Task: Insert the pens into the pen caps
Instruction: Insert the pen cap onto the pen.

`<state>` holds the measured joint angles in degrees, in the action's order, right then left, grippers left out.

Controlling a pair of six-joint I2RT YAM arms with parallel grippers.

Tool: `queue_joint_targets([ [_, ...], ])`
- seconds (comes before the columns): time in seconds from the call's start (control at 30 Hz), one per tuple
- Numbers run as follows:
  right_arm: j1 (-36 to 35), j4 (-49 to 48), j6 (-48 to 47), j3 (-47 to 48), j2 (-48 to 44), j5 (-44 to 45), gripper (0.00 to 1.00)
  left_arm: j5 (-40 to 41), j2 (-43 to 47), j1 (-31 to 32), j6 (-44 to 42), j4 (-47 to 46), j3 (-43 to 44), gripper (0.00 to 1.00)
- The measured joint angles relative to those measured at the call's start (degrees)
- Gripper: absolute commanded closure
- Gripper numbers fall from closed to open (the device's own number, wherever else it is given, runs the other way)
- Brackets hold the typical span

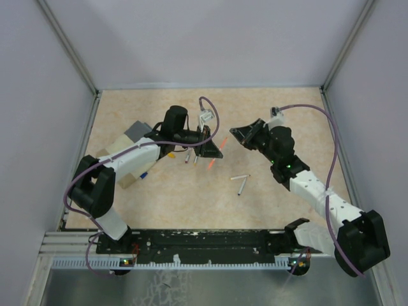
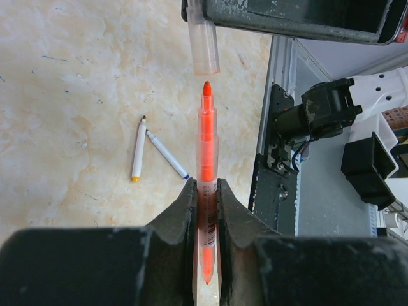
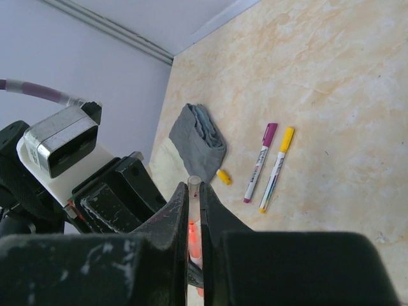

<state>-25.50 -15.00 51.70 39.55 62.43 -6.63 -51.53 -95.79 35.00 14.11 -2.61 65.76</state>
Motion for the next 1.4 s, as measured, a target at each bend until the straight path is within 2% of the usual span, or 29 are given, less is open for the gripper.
queue_joint_targets([
  [1.4,-0.55,-2.89,1.33,-2.54,0.63,-4.48,0.99,0.57,0.00,0.00,0.22,0.15,0.00,1.00],
])
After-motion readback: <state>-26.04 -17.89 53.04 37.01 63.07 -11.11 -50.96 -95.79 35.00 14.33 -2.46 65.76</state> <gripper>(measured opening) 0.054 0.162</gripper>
